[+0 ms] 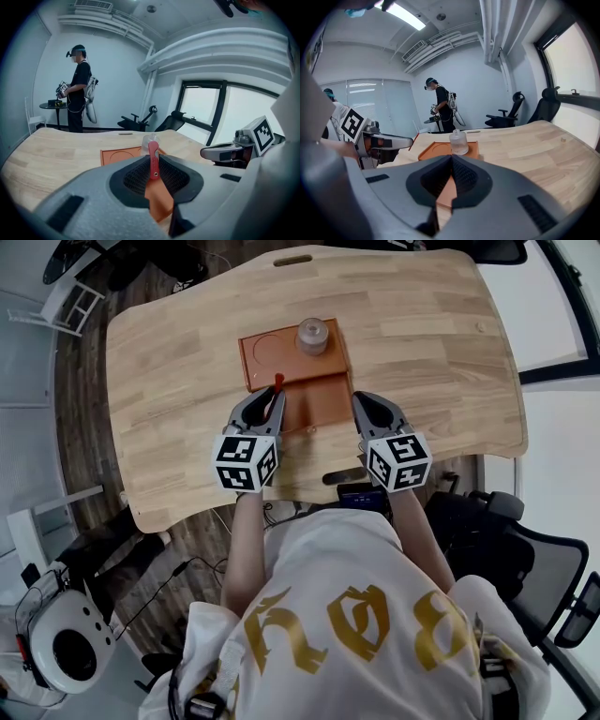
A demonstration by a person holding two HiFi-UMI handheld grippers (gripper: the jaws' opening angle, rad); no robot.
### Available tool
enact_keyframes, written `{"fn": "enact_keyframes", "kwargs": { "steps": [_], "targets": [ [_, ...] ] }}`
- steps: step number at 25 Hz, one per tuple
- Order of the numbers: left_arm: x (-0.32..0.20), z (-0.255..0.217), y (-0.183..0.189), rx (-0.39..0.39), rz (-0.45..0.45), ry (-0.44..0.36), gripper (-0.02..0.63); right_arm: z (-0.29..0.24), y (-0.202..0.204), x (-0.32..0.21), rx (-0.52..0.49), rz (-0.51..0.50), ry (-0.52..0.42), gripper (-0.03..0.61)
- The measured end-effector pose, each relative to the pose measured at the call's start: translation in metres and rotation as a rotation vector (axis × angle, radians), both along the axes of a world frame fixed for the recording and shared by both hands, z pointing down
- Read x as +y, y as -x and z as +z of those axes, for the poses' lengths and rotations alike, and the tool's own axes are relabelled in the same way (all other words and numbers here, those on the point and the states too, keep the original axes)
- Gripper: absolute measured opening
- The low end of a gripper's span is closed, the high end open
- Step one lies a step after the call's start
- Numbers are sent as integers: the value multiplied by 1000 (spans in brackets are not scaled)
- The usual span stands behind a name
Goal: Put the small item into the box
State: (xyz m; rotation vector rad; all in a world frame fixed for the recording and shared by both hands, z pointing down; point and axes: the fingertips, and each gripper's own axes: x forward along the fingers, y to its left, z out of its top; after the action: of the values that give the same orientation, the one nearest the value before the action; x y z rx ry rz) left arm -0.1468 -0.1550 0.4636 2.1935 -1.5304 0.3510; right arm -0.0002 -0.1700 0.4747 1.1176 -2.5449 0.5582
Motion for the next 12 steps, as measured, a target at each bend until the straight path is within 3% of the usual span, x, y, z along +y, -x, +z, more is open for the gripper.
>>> {"fn": "enact_keyframes", "kwargs": {
  "steps": [12],
  "targets": [
    [-9, 35, -1, -20, 41, 85, 60, 27, 8, -13, 35, -23, 50, 12]
  ]
}}
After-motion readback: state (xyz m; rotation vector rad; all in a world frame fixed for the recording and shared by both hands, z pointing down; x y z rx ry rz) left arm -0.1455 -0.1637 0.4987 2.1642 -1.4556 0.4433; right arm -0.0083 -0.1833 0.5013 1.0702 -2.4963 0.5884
